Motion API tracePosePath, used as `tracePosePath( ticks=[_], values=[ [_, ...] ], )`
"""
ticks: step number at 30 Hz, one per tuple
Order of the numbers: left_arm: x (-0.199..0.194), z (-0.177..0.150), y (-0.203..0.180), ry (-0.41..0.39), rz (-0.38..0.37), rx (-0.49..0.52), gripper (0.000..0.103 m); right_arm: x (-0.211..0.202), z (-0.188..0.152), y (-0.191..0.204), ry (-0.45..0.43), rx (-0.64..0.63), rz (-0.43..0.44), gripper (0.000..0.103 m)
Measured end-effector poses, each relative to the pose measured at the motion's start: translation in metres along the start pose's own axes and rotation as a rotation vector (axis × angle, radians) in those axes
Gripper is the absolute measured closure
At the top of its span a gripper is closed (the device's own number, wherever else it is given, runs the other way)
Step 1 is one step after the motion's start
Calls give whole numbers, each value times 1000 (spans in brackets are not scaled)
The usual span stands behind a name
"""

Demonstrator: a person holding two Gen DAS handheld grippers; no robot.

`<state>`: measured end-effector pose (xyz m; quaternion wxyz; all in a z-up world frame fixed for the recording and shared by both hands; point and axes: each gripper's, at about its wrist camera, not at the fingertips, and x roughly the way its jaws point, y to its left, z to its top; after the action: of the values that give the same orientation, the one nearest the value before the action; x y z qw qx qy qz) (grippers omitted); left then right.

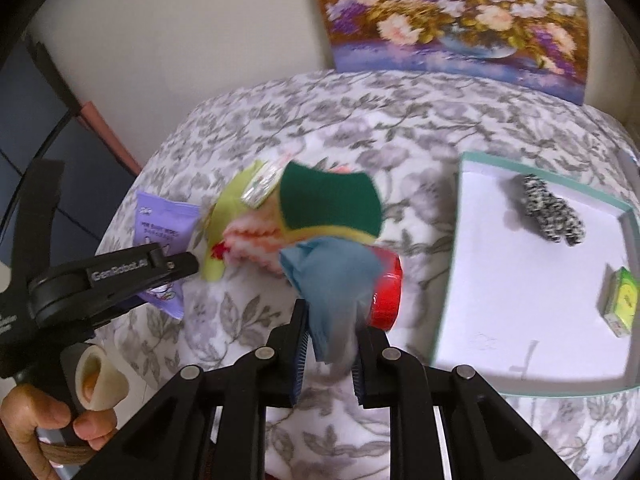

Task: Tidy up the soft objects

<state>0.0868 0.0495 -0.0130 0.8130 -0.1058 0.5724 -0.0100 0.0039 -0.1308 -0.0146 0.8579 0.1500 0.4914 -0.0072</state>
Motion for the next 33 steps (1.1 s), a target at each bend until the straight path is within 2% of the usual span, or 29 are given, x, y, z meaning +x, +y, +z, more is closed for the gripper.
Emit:
tracePosePath(
  ticks=[6, 22, 26, 33],
  values=[
    [-7, -10, -35, -5, -31, 65, 48, -11, 4, -34, -20, 81, -22, 83],
    [-12, -35, -103, -16, -34, 204, 48, -51, 7, -104, -118, 252, -4, 83],
    [-14, -37, -105, -22, -32, 211, 48, -53, 7, -105, -120, 246, 3, 83],
    [-9, -29, -82, -18, -7, 146, 48, -46, 8, -86, -105, 189, 15, 83]
  ],
)
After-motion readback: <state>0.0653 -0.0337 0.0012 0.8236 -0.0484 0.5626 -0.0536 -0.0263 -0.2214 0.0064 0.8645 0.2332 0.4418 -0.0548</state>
